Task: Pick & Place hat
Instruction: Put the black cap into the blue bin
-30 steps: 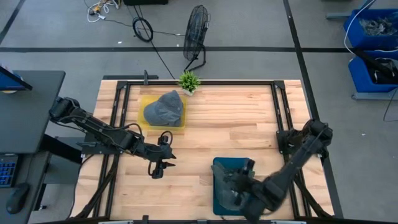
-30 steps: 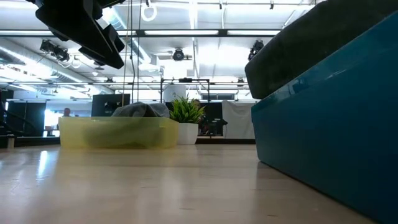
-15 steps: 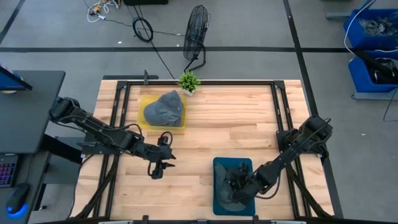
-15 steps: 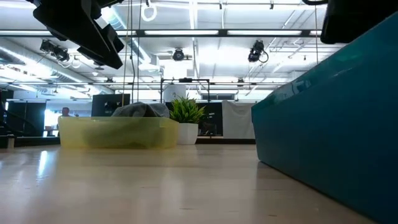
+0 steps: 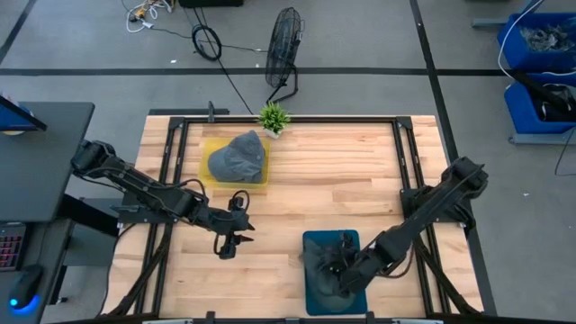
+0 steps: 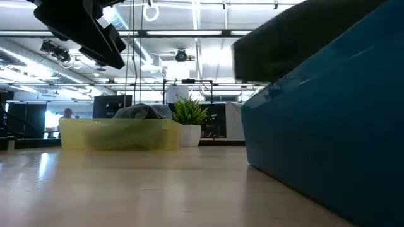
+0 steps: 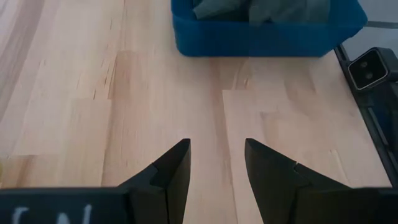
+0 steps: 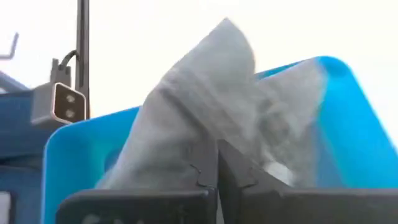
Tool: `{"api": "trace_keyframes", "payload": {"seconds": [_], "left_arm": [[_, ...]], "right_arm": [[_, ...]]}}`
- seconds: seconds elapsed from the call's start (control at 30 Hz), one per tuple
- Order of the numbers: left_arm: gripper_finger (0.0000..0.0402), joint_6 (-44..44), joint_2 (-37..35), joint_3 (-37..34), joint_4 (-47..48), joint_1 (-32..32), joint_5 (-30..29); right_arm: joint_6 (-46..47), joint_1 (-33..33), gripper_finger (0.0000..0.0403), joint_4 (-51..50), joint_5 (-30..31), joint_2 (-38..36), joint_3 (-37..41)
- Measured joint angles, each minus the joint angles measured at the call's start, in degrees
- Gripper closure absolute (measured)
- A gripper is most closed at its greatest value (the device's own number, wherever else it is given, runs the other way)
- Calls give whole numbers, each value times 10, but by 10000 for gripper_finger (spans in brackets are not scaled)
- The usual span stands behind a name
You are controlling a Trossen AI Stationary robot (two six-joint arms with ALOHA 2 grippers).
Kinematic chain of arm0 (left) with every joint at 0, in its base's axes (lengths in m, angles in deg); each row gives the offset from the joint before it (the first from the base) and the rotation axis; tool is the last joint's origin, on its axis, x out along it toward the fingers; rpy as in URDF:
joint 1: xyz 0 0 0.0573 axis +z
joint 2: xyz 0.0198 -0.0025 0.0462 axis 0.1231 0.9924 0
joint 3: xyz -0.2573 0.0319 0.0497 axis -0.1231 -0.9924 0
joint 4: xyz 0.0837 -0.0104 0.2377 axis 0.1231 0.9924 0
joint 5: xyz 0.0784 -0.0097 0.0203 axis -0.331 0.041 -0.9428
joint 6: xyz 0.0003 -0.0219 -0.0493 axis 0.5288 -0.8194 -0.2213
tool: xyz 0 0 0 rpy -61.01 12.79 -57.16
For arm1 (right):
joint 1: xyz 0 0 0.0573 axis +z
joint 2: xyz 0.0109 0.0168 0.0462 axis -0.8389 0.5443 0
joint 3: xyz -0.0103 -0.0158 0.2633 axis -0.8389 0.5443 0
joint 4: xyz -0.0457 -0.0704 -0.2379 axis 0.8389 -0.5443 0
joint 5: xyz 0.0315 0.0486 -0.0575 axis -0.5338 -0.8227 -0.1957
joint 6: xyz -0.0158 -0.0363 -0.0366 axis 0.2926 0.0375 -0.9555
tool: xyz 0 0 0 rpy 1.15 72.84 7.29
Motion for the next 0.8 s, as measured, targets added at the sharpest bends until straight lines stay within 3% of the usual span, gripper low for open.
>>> {"api": "trace_keyframes", "payload": {"seconds": [0.17, 0.27, 0.33, 0.57, 0.8], "left_arm": [[246, 0, 0, 0, -2, 0, 0], [246, -3, 0, 0, -1, 0, 0], [246, -3, 0, 0, 1, 0, 0], [246, 0, 0, 0, 1, -5, 0], [246, -1, 0, 0, 0, -6, 1]], "right_arm": [[-9, 0, 401, -105, 21, -33, -86], [-19, 6, 401, -91, 26, -38, -118], [-39, 8, 402, -68, -1, -30, -119], [47, 19, 403, -104, -56, 33, -67], [148, 18, 403, -43, -81, 91, 22]]}}
